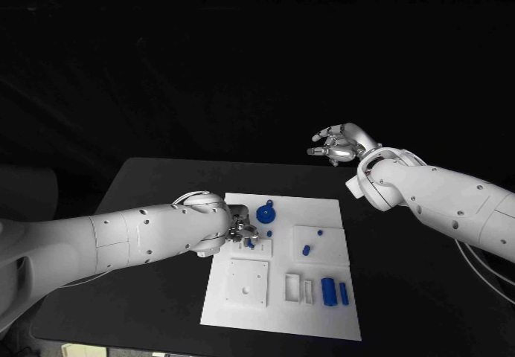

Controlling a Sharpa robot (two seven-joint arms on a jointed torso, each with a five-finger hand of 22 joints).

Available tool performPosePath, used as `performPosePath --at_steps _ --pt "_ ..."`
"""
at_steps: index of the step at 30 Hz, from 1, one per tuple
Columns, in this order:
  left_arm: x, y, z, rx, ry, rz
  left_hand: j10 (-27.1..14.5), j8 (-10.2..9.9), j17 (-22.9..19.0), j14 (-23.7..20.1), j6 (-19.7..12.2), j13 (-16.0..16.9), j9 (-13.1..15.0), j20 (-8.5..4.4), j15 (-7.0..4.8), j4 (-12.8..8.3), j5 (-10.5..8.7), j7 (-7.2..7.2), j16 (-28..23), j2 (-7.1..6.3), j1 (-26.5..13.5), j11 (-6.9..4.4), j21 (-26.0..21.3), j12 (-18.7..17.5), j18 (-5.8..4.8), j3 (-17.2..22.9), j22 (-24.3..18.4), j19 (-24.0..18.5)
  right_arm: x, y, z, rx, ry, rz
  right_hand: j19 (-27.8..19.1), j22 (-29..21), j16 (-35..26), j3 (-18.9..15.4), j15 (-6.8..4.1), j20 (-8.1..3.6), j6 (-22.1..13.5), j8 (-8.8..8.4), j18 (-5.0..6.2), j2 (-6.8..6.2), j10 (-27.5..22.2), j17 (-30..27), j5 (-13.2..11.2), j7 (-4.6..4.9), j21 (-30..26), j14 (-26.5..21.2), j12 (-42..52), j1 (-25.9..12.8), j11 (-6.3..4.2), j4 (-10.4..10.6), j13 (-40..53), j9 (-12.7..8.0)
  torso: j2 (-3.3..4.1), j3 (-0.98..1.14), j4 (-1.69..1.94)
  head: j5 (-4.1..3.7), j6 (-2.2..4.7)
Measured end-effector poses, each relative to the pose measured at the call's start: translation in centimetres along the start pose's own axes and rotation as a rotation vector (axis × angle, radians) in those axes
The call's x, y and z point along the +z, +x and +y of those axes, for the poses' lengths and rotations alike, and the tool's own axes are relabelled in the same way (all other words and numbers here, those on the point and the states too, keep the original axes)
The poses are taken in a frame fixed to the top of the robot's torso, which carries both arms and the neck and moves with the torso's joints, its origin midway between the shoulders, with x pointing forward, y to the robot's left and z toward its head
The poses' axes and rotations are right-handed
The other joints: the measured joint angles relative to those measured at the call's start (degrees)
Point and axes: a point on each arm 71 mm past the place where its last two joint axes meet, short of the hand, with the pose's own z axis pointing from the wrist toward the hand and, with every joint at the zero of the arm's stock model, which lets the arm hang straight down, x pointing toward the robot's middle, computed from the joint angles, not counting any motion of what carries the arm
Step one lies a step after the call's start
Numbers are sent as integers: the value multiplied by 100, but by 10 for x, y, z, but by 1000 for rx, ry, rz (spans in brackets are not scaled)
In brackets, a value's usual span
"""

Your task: Assemble the parts on the task board

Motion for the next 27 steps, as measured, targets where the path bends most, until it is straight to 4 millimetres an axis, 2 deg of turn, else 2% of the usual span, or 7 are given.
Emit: performPosePath --at_steps 8,14,27 --pt "0 -1 4 -7 -3 -48 0 -31 41 2 0 19 5 -10 1 0 -1 0 21 0 0 0 37 33 -25 1 0 10 0 0 0 -1 2 4 0 -1 0 -16 0 0 7 0 1 0 0 0 0 -7 0 0 26 0 0 -16 -6 -1 1 3 0 -2 -14" --pt "-2 2 6 -14 2 -63 -20 -38 69 30 -1 32 13 -25 -9 0 -79 -1 21 0 0 20 37 55 -30 1 -1 37 0 1 0 -3 3 11 0 -1 0 -16 0 0 8 0 0 23 0 -6 0 -8 0 0 26 -23 0 -16 -23 -1 1 1 4 -5 -23" --pt "1 20 11 -33 6 -79 -20 -76 84 60 -5 38 10 -65 -18 0 -124 -5 20 -1 1 20 58 55 -70 1 -2 58 -1 1 0 -5 5 16 0 -2 0 -16 1 0 10 0 0 23 1 -11 22 -10 0 0 26 -23 0 -16 -40 -2 1 0 4 -1 -32"
